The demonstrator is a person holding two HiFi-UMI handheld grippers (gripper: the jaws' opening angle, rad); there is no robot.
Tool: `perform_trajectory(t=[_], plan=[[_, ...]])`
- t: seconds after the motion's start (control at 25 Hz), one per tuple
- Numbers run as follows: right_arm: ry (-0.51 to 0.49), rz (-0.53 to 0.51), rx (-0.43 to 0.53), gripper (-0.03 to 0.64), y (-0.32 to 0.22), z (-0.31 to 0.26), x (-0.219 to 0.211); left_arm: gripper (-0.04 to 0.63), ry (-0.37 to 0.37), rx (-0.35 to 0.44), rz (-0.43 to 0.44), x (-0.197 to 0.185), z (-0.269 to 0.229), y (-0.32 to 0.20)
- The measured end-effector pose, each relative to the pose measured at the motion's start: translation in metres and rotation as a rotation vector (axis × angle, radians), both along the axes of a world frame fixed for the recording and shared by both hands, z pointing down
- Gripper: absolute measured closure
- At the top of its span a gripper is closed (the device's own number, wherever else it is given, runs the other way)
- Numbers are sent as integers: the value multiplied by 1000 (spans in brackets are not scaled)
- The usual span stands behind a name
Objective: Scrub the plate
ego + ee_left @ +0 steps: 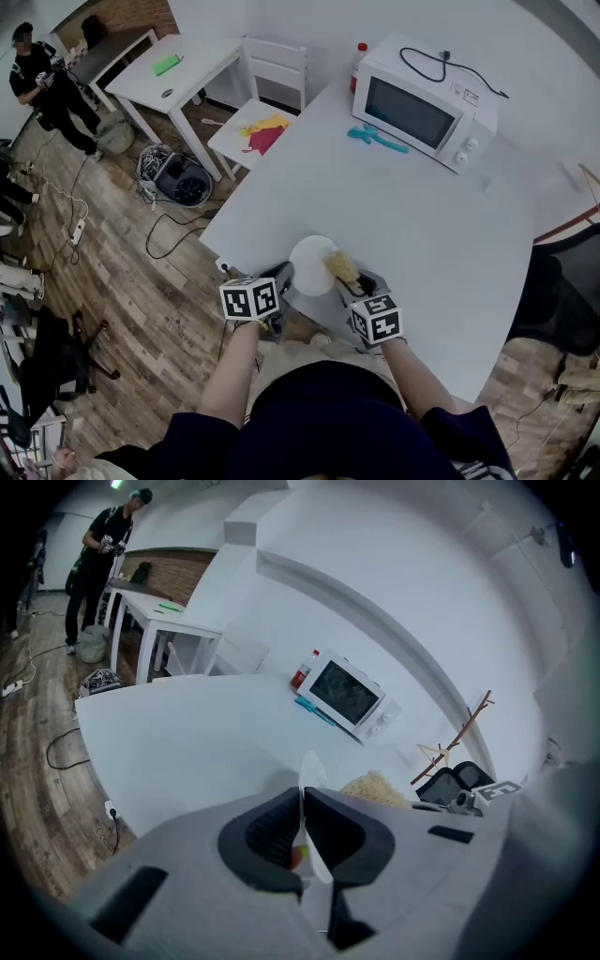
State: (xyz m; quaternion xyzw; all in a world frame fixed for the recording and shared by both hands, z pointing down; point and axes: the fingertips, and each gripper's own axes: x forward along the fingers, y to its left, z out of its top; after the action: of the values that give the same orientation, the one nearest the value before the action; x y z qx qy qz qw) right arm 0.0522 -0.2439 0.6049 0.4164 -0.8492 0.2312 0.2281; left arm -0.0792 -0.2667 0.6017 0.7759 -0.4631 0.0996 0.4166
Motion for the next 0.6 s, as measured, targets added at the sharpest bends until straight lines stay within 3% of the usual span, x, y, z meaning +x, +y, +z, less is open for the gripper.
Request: perform_trajectory(t=[0.6], plan=[[26, -21, -46, 451, -19, 17, -7, 563, -58, 31, 38, 2, -5, -6]])
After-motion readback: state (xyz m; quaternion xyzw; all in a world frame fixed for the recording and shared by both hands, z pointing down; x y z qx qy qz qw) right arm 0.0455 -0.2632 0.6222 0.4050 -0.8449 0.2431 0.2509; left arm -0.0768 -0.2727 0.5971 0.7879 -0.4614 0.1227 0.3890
